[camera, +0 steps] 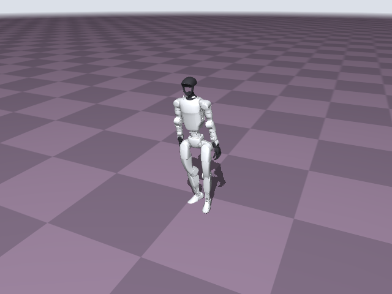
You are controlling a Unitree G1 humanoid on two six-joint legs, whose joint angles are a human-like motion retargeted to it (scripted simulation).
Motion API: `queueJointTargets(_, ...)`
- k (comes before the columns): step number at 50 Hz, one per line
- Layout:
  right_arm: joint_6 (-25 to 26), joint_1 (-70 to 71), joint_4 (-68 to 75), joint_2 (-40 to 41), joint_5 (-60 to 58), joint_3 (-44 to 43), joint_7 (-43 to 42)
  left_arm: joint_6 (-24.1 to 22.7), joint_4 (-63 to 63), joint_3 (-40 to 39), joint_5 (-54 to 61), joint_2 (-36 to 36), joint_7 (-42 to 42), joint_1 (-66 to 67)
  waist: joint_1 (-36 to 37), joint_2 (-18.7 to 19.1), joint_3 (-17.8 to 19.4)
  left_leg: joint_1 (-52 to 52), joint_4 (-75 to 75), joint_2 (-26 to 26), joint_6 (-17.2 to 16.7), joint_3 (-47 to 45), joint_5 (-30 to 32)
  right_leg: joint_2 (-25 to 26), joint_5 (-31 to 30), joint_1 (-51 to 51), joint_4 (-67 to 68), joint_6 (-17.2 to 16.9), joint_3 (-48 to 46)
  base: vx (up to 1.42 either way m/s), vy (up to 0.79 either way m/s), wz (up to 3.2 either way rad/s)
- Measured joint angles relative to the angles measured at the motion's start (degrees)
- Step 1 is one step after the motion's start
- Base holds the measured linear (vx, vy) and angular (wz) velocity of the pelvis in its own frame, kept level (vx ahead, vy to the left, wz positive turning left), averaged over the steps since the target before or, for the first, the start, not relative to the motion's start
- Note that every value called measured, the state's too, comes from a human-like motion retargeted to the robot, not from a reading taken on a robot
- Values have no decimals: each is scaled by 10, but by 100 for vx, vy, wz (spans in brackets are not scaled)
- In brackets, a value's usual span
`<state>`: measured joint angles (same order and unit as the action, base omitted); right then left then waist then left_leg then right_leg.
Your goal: Upper body actions
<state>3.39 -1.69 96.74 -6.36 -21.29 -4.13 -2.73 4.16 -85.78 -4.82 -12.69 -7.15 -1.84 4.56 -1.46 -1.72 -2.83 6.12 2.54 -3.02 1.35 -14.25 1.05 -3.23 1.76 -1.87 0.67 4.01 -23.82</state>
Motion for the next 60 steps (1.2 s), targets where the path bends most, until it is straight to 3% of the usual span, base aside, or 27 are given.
queueJointTargets(9,2,11,-13,-6,10,3,-5,-7,46,3,-6,-16,10,-7,-4,5,20,16,16,8,-9,6,8,6,-7,0,-5,6,-19,-8,-3,13)
queueJointTargets(15,-5,34,-31,-14,28,2,-2,-14,67,16,-18,-12,4,-22,26,-2,61,49,26,-14,-19,36,68,-2,-17,-12,-31,14,-104,-26,-2,89)
queueJointTargets(18,-5,36,-35,-21,18,5,5,-19,67,19,-15,-6,-10,-24,54,-8,72,58,14,-27,-22,60,63,-7,-19,-15,-41,13,-146,-22,-1,142)
queueJointTargets(23,9,37,-46,-28,-27,5,-14,-27,53,7,6,4,-21,-2,93,-25,72,15,2,-1,3,-128,-27,-23,-16,-10,-47,8,-205,-10,9,160)
queueJointTargets(32,-7,2,-84,-1,-25,-18,-22,6,-32,-35,39,-13,-37,28,-5,-48,5,-89,51,83,31,-460,-58,-60,9,-14,-29,-38,-356,8,16,265)
queueJointTargets(35,-7,-7,-81,6,-9,-35,-14,10,-41,-41,50,-14,-33,22,-22,-36,-8,-83,33,76,29,-434,-22,-50,9,-21,-24,-53,-404,15,28,229)
queueJointTargets(37,-8,-16,-80,6,4,-42,-14,8,-33,-40,50,-8,-32,16,-2,-17,-1,-76,-3,60,-8,-374,-37,-29,7,-31,-22,-56,-423,14,29,125)
queueJointTargets(40,-5,-28,-72,-4,5,-40,-14,-2,-12,-40,42,6,-25,15,37,-10,5,-83,-41,28,-3,-358,-60,-26,-2,-45,-16,-61,-446,21,45,71)
queueJointTargets(45,13,-19,-54,-15,-20,-51,-44,-22,18,-27,28,20,-17,17,65,1,1,-33,-25,21,3,-240,-82,-41,-33,-54,15,-60,-497,16,34,111)
queueJointTargets(49,0,-26,-74,-19,-12,-56,-30,-12,12,-3,12,13,-5,-4,33,50,18,-20,-11,56,8,-161,-90,-60,-75,-68,111,-4,-458,13,19,211)
queueJointTargets(52,-4,-22,-70,-20,-1,-60,-29,-4,0,6,7,8,-5,-16,27,71,24,-14,-7,73,15,-133,-89,-100,-76,-39,231,27,-359,22,21,160)
queueJointTargets(54,-5,-15,-65,-19,9,-57,-23,3,1,7,4,2,-12,-19,27,64,27,-8,-8,63,24,-117,-87,-126,-69,19,319,4,-227,14,8,142)
queueJointTargets(56,-5,-9,-69,-15,10,-49,-15,4,5,4,0,-5,-12,-18,23,56,32,-3,-9,54,31,-105,-84,-111,-66,73,359,-16,-98,11,1,131)
queueJointTargets(60,-11,-1,-94,-5,-2,-29,-8,9,2,-2,1,-20,-3,-17,6,52,40,11,-6,54,37,-76,-75,-74,-33,114,359,-48,6,11,-5,129)
